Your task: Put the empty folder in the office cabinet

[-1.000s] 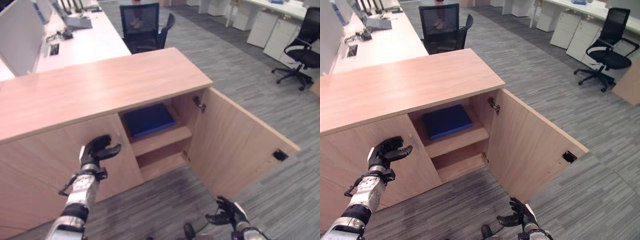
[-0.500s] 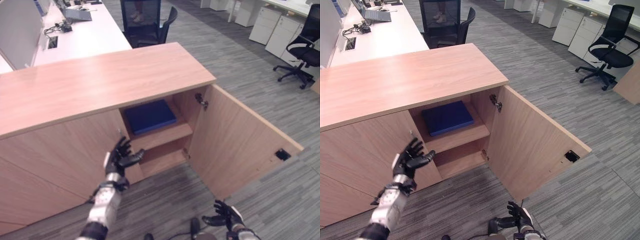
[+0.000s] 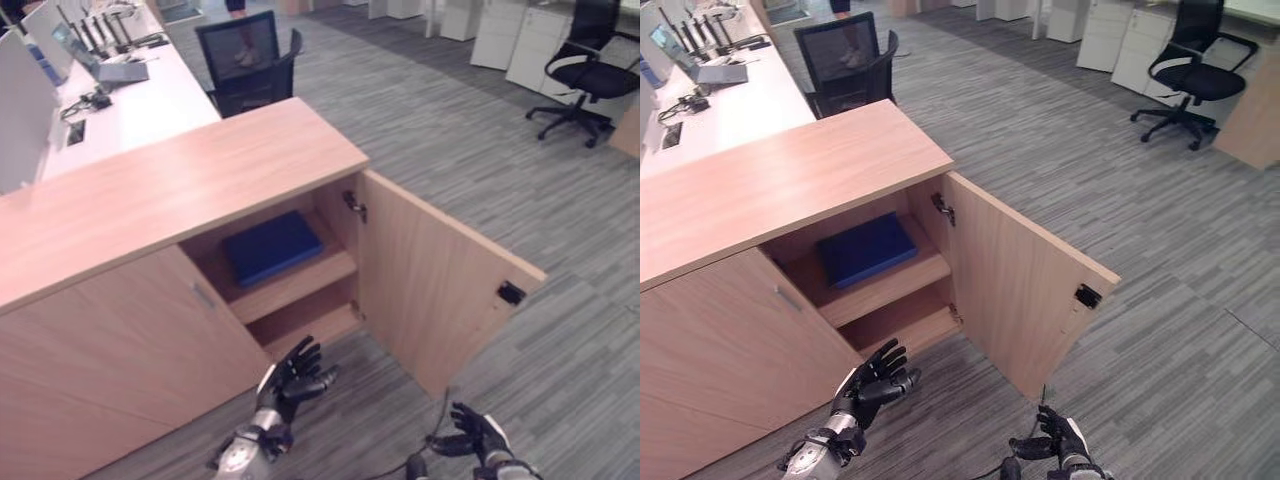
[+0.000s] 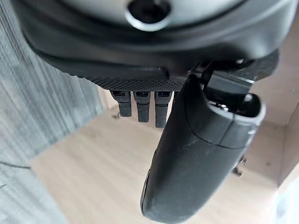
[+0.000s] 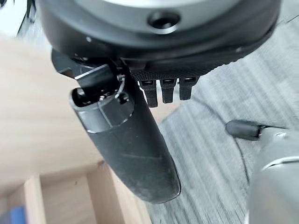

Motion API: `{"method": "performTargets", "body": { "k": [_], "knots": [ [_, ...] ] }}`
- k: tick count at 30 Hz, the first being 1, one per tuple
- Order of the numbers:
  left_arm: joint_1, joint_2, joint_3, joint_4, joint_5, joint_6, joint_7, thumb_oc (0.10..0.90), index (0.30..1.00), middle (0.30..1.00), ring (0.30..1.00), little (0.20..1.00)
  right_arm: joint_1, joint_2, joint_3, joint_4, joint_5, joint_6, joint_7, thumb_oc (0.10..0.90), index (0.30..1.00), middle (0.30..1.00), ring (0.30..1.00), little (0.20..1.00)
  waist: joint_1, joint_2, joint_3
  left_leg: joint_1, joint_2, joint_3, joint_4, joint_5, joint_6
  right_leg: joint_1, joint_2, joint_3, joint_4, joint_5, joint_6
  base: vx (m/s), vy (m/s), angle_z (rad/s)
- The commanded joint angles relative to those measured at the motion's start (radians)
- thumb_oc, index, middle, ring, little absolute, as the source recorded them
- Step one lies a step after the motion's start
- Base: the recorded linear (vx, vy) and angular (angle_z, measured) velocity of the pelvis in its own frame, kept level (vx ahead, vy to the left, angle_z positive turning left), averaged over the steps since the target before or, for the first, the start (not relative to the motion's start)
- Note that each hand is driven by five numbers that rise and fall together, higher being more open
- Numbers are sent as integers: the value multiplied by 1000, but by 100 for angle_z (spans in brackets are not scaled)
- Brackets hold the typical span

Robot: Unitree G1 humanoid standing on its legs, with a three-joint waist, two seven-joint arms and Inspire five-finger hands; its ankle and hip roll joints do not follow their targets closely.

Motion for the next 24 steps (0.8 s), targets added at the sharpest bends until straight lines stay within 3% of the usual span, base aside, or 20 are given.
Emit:
{"method": "performTargets", "body": {
  "k": [1,2,3,6,13,24],
  "knots": [
    [-100,33,36,-64,-19,-67,-19,800,900,900,900,900,-86,12,-48,-12,51,-50,-44,800,900,900,900,900,-4,-60,24,-18,-58,-61,118,-56,-9,69,-25,36,35,-174,5,-55,-69,-13],
    [-101,33,35,-63,-19,-67,-19,800,900,900,900,900,-87,12,-49,-11,51,-51,-44,800,900,900,900,900,-5,-59,25,-18,-58,-62,120,-58,-8,70,-26,36,36,-175,5,-53,-101,-15],
    [-99,24,31,-63,-29,-68,-18,800,900,900,900,900,-98,-7,-81,12,68,-51,-62,800,900,900,900,900,-1,-60,25,-26,-84,-119,102,-81,0,68,-20,48,46,-179,0,-10,-48,-38],
    [-85,33,28,-57,-36,-63,-29,800,900,900,900,900,-141,-31,-144,73,143,-59,-83,800,900,900,900,900,-6,-58,7,-6,-101,-142,62,-87,4,65,-18,59,49,-175,0,48,-36,-38],
    [-42,70,35,-56,-45,-49,-50,800,900,900,900,900,-292,-166,-221,41,186,-96,-139,800,900,900,900,900,7,-56,-17,41,-105,-129,37,-92,14,85,-12,76,43,-177,-2,56,-16,-14],
    [-23,85,-8,-25,-44,-29,-84,800,900,900,900,900,-499,-293,-232,-5,193,-139,-199,800,900,900,900,900,46,-61,-33,62,-113,-137,-1,-90,23,118,-14,48,23,-175,7,24,-3,1]
  ]
}}
